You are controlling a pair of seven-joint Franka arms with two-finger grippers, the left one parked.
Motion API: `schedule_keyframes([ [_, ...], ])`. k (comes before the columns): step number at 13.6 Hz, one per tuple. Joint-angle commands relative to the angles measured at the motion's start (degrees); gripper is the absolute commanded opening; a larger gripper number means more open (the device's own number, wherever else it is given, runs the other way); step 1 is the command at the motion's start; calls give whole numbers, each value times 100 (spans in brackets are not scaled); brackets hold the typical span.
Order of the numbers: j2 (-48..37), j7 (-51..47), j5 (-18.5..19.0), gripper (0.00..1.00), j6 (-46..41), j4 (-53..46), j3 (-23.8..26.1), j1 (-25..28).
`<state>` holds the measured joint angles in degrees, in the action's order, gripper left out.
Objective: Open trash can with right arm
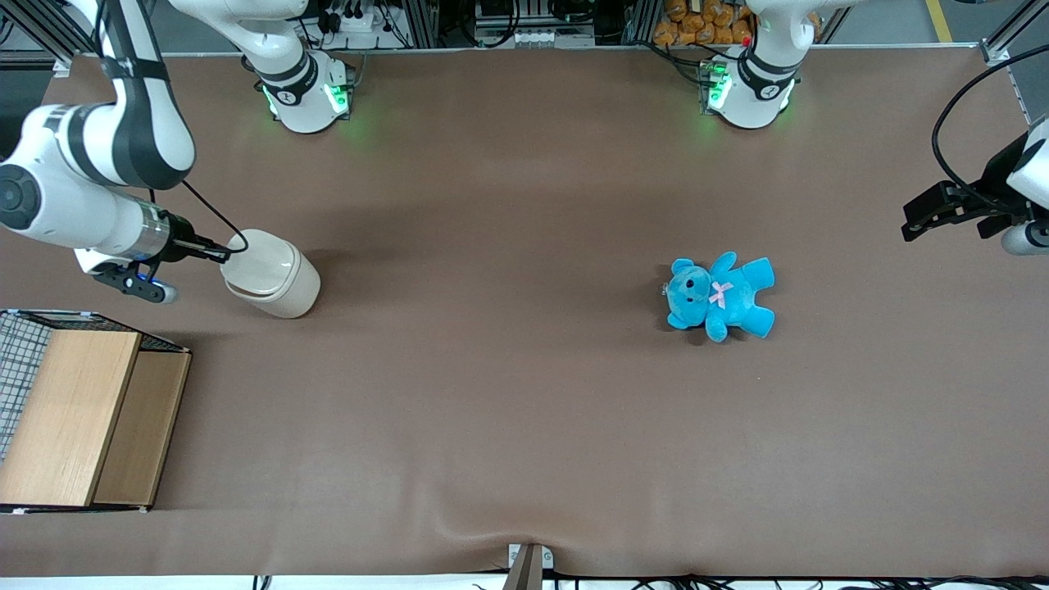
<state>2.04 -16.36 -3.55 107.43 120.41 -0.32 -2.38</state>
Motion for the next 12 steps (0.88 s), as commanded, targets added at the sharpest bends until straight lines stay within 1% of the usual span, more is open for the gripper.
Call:
schedule_keyframes([
  [1,-19,-148,-32,0,-721,-701,14,71],
  [3,-19,-122,-58,0,-1038,-1070,23,80],
  [4,-19,-87,-128,0,-1196,-1246,23,106],
  [5,-19,-60,-163,14,-1354,-1413,23,115],
  [7,-19,-51,-164,100,-1566,-1730,23,159],
  [12,24,-25,-85,100,-1821,-2564,6,133],
])
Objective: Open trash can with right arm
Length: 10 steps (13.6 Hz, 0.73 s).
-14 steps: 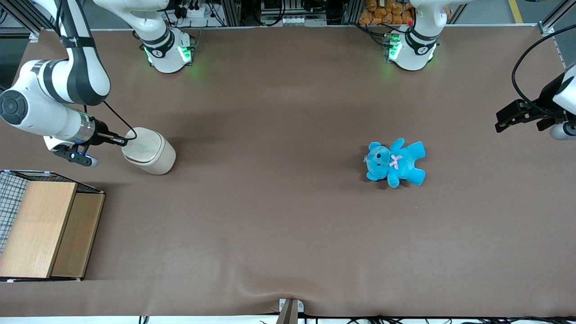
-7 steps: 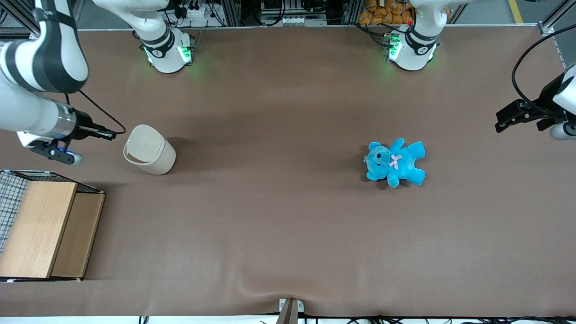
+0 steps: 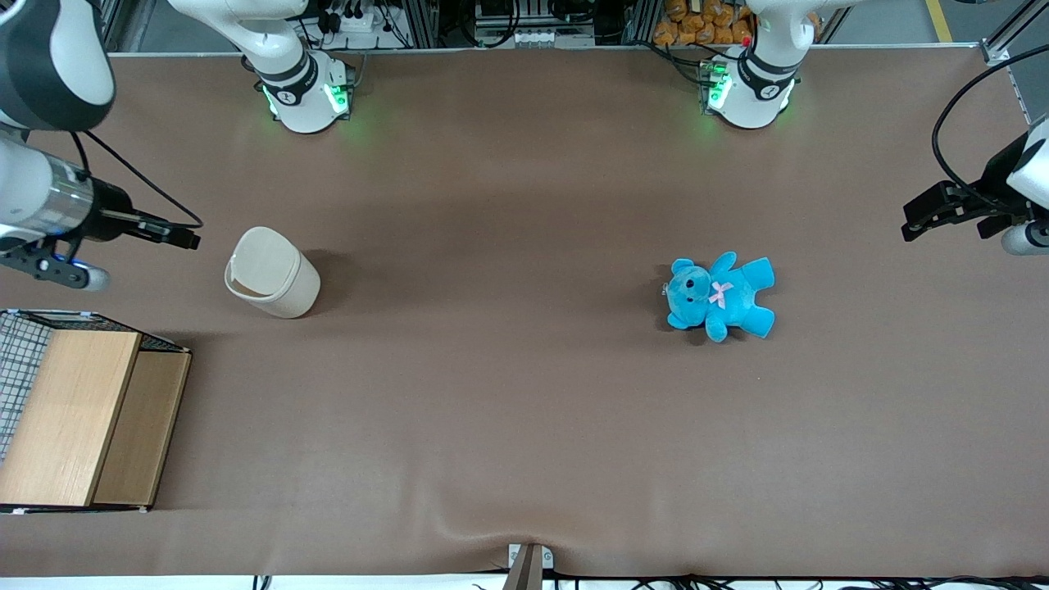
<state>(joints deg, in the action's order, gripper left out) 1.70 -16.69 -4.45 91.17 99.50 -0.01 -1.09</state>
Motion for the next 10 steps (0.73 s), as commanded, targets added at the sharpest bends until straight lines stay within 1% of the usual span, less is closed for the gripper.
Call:
schedule_keyframes([
  [1,67,60,6,100,-257,-649,-34,-14],
  [5,-21,657,23,100,-407,-976,-77,-49],
  [8,-161,1210,15,100,-608,-1116,-288,-111],
  [10,-267,1526,23,100,-662,-1117,-324,-111],
])
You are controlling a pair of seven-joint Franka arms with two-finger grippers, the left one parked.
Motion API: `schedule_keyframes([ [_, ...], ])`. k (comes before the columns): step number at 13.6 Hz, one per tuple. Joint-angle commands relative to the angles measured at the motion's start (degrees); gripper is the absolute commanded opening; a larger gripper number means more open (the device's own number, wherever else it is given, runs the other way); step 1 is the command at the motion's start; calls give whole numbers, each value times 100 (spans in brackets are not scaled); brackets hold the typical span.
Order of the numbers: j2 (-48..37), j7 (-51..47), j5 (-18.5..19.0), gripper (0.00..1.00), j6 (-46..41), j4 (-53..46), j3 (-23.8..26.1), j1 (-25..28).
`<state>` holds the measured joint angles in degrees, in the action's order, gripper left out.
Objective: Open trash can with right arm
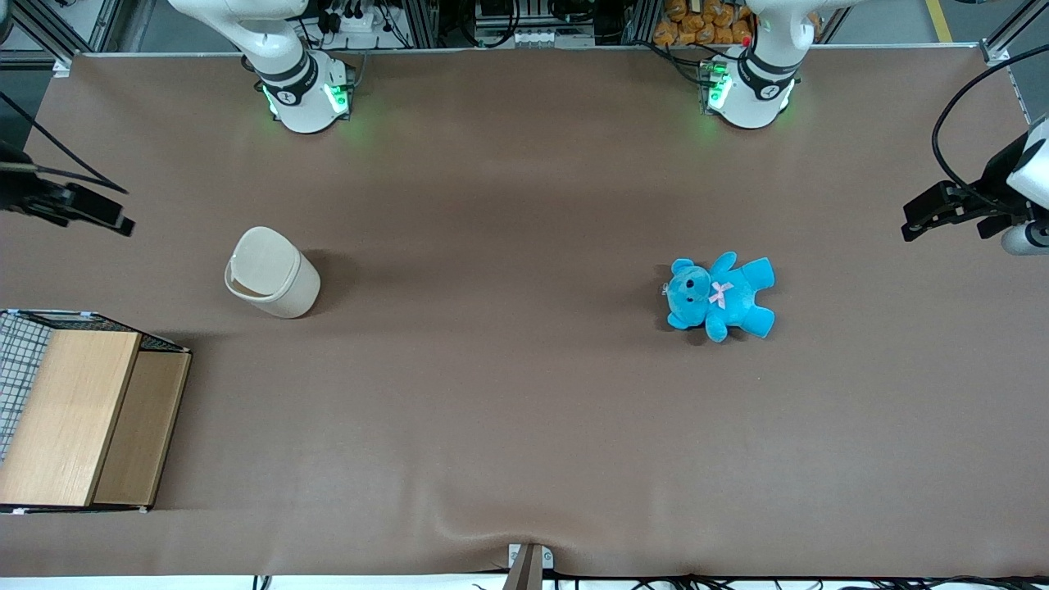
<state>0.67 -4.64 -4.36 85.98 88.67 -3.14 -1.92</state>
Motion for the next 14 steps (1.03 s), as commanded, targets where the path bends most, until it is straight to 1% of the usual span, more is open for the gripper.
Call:
schedule_keyframes([
  [1,-233,384,14,100,-213,-25,-11,-28],
  [10,-76,376,295,100,-249,-324,-20,25],
  [14,-58,367,286,100,-249,-307,-11,25],
])
